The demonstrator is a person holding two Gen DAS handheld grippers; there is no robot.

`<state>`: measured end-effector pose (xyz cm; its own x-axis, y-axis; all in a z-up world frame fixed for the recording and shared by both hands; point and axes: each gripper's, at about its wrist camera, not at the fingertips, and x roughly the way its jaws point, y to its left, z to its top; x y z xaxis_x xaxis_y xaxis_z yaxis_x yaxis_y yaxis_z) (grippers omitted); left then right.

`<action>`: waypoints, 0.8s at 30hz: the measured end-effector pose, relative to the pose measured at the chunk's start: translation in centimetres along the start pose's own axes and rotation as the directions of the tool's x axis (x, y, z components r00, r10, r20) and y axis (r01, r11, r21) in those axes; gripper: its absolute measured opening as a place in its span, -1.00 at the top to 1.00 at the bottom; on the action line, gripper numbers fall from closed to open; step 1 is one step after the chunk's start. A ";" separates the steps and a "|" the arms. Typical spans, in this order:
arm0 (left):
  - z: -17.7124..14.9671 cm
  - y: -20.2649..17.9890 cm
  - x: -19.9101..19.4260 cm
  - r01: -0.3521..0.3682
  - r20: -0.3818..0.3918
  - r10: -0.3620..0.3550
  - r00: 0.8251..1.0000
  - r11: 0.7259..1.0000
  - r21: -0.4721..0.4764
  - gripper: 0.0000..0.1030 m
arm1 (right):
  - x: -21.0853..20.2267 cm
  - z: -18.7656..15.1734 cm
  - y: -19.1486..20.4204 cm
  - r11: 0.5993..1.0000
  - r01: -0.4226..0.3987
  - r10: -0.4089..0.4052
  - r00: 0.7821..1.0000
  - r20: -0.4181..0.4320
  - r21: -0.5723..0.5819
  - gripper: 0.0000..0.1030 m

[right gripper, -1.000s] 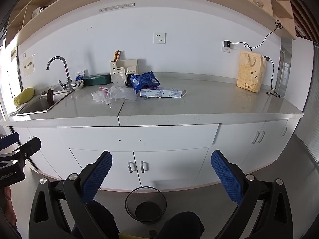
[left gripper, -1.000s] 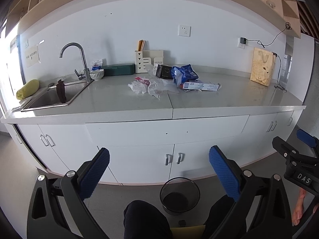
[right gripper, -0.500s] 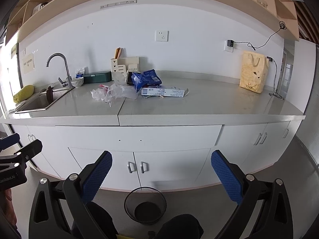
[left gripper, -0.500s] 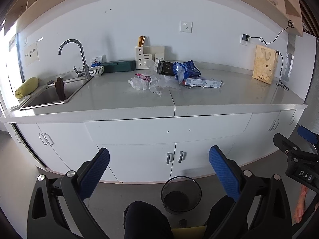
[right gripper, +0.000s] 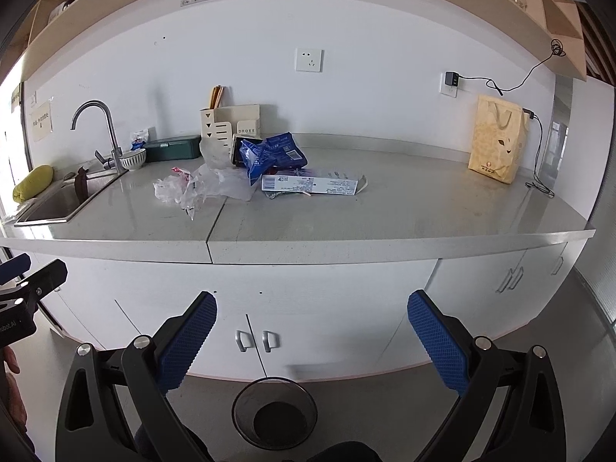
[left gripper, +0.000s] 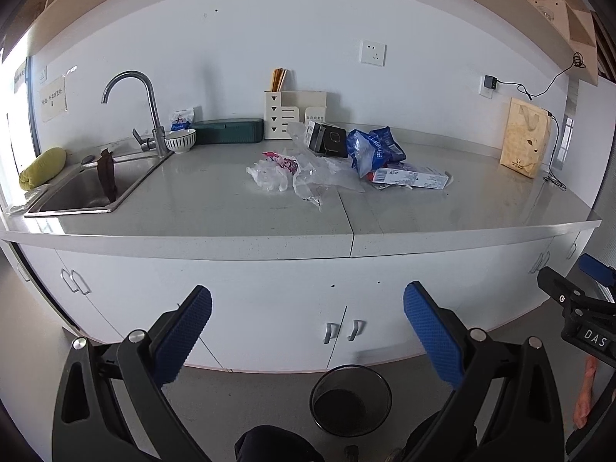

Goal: Collect trash
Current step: 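Grasp the clear plastic bag with the left gripper while the right gripper grasps the blue snack bag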

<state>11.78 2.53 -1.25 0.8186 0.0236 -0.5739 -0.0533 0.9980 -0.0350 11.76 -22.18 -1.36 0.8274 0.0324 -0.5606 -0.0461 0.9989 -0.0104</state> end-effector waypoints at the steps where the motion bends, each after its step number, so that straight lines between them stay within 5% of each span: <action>1: 0.4 0.1 0.8 0.005 -0.008 -0.005 1.000 1.000 -0.002 -0.92 | 0.9 0.4 0.0 1.000 -0.002 0.002 1.000 -0.007 -0.003 -0.94; 13: 4.0 1.8 11.8 0.065 -0.108 -0.072 0.992 0.996 -0.064 -0.92 | 11.1 4.6 1.5 0.998 0.010 -0.011 1.000 -0.015 -0.058 -0.95; 24: 8.5 5.6 20.9 0.099 -0.138 -0.124 0.983 0.980 -0.175 -0.92 | 20.5 9.3 3.9 0.983 -0.130 0.125 0.991 -0.046 -0.131 -0.94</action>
<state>33.45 9.08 -6.43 0.7320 -0.1090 -0.6725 -0.0707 0.9696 -0.2341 33.75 -17.26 -5.18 0.7887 0.1558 -0.5947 -0.2264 0.9730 -0.0454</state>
